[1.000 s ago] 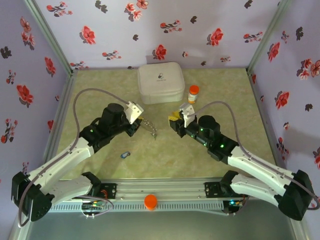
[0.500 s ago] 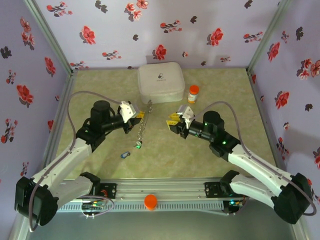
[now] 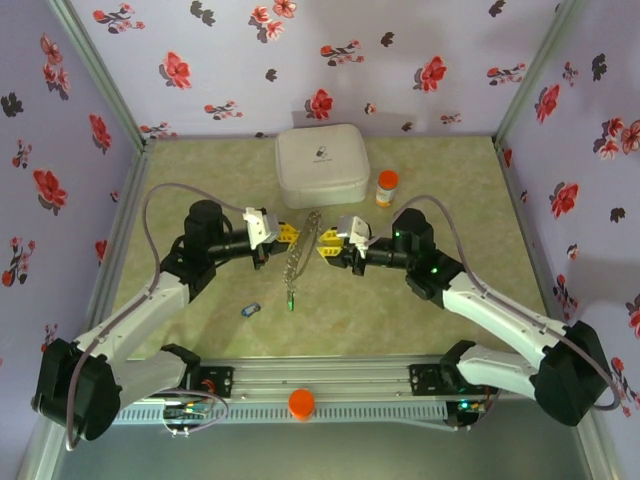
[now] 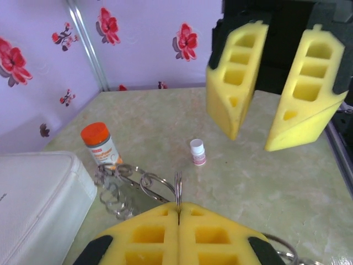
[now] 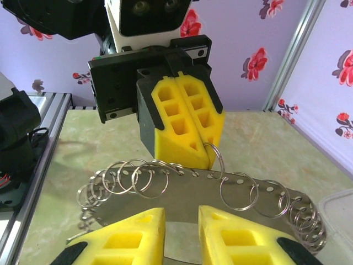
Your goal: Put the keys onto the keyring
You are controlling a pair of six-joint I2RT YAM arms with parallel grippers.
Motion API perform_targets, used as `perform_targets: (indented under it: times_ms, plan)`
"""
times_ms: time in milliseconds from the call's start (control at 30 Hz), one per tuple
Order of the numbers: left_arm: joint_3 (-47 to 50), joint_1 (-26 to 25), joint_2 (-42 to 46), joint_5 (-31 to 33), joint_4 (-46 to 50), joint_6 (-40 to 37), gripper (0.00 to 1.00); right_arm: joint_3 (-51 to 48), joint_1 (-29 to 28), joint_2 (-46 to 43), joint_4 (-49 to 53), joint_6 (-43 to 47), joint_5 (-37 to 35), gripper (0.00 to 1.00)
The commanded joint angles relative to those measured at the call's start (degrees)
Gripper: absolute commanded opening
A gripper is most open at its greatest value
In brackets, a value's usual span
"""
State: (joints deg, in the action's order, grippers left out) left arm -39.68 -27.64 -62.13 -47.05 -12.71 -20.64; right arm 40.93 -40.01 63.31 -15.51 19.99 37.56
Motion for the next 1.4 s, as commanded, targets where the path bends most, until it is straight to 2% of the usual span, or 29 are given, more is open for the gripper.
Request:
perform_targets:
  times_ms: [0,200,700,967,1233,1267,1300,1333,1367]
  plan:
    - [-0.49,0.06,-0.71,-3.94,-2.9,-2.5,0.0,1.7,-0.13,1.57,-2.08,1.39,0.99,0.25]
    - [-1.19,-0.15,-1.9,-6.03,-2.5,-2.91,0.0,1.88,-0.3,3.32,-4.34,0.88,-2.46,0.28]
    - [-1.71,-0.72,-3.16,-7.84,-2.67,-3.5,0.0,3.63,-0.97,7.84,-7.68,-0.85,1.06,0.28]
    - [-1.8,-1.2,-3.17,-7.96,-3.0,-3.72,0.0,3.72,-1.3,8.71,-8.86,-1.65,2.38,0.18]
    - [-1.89,-1.17,-3.1,-7.61,-3.22,-3.72,0.0,4.67,-1.45,8.34,-5.21,0.29,3.32,0.0]
    - [-1.85,-1.26,-3.0,-6.8,-3.07,-3.62,0.07,5.07,-1.52,8.1,-3.89,1.21,3.0,0.0]
    - [-1.7,-1.26,-2.83,-5.36,-3.02,-3.32,0.23,5.49,-1.56,7.75,-2.14,2.27,2.35,0.0]
    - [-1.47,-1.26,-2.57,-3.86,-2.65,-3.36,0.35,6.01,-1.56,7.35,-0.1,3.46,1.62,0.0]
    - [-1.41,-1.28,-2.35,-2.68,-1.94,-3.65,0.41,6.61,-1.63,7.08,1.92,4.7,0.79,0.0]
